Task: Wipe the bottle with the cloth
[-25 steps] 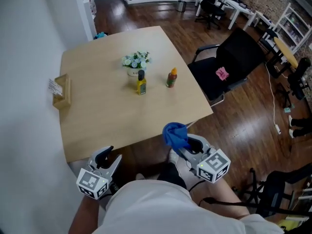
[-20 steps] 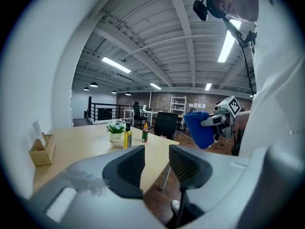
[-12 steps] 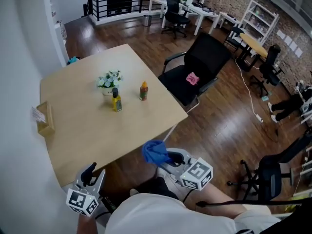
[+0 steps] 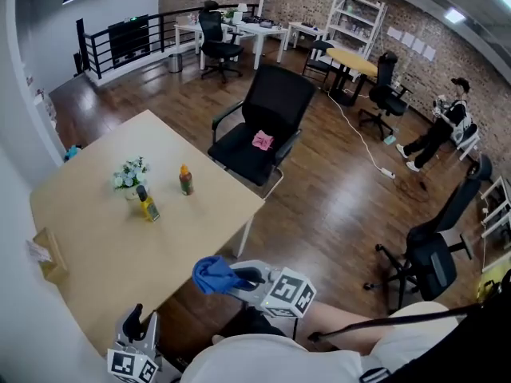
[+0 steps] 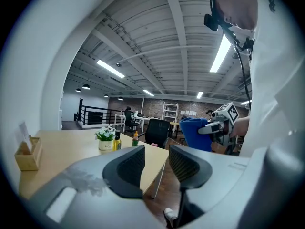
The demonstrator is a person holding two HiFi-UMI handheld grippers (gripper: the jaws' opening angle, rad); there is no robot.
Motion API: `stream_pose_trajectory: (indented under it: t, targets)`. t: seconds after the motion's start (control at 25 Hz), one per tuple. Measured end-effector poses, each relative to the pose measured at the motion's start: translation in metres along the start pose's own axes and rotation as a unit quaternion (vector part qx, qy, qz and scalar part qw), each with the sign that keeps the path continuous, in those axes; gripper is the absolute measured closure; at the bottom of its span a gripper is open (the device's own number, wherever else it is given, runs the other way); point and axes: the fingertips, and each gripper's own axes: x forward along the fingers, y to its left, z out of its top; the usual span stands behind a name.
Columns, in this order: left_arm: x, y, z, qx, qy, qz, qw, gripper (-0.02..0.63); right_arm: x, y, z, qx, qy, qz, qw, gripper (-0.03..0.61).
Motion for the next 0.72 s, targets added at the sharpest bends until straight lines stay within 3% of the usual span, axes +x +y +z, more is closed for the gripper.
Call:
stream_pose_trajectory:
  t: [0.72]
  targets:
    - [-0.0074,-0.0004,-0.0107,-0.005,0.005,-0.006,1.0,0.445,0.0066,0.0113,-0.0007,-0.017,0.011,0.005,1.0,0.454]
